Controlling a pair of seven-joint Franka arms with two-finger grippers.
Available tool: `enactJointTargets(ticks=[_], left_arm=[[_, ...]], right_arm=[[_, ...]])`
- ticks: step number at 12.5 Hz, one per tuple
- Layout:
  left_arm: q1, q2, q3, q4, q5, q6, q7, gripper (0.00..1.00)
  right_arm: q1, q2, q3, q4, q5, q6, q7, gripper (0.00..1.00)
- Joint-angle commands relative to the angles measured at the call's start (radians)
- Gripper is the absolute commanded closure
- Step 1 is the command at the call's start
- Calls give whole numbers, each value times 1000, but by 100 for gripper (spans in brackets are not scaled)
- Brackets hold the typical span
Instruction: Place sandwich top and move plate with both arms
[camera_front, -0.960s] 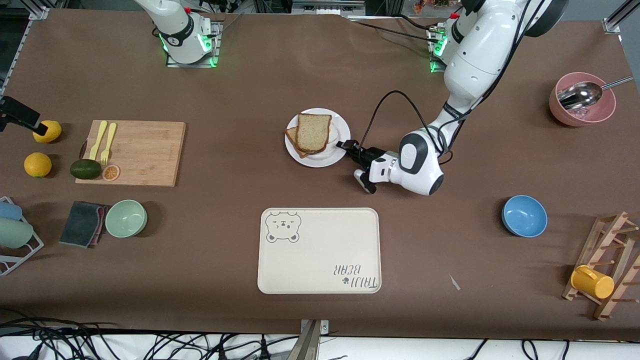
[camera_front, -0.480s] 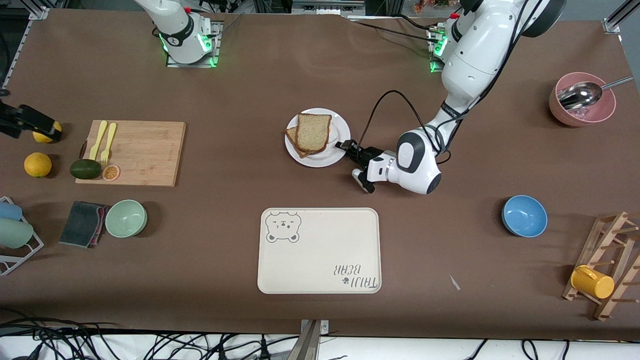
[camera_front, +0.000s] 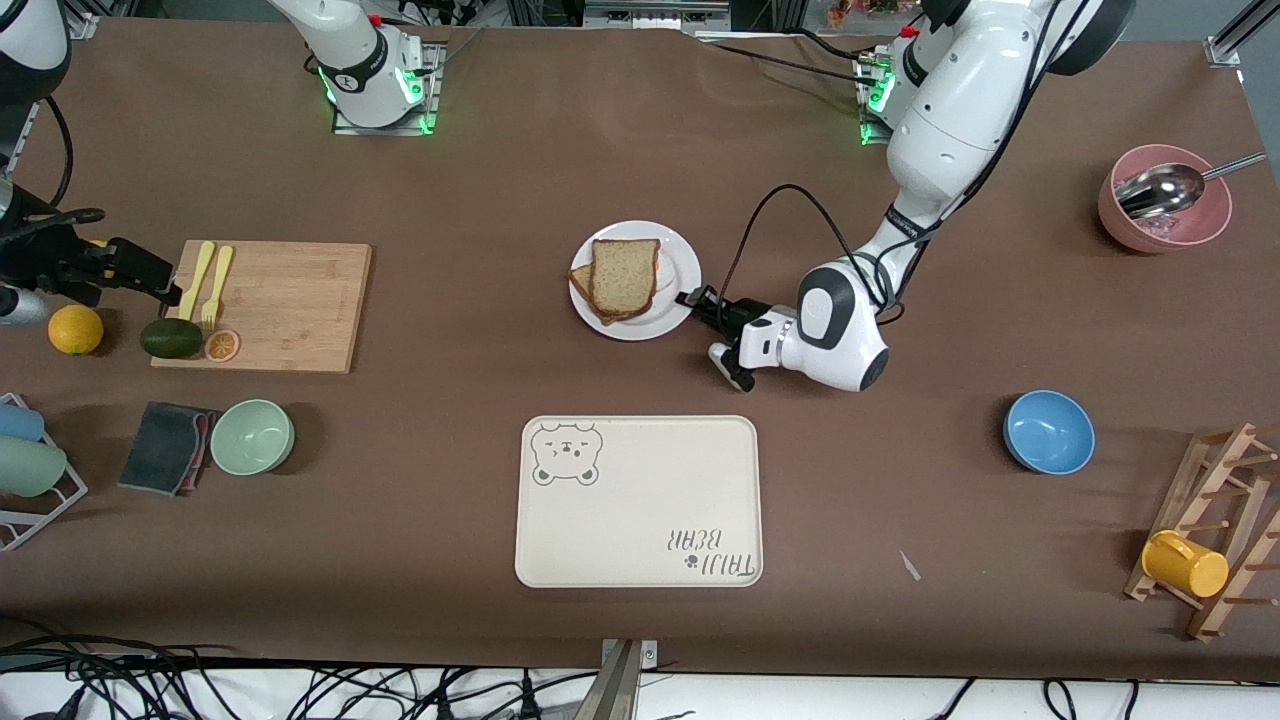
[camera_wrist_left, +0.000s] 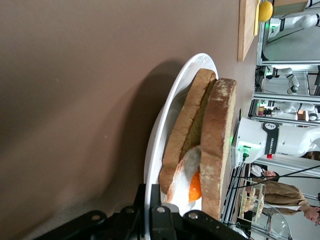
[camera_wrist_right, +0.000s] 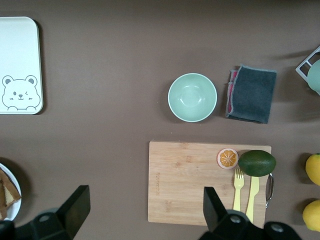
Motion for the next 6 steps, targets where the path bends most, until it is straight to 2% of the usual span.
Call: enactJointTargets(ticks=[1,3,6], left_arm=[[48,-33,0,38,-45,-56,-46,100],[63,-32,0,90,-45,-56,-97,100],[68,-3,5,191,-58,-51,-189,100]], right_arm=[[-5,-10,1,9,11,-19,-7,0],[-5,-19,1,-5,11,0,-6,0],[-5,-123,3,-170,12,127,-9,0]])
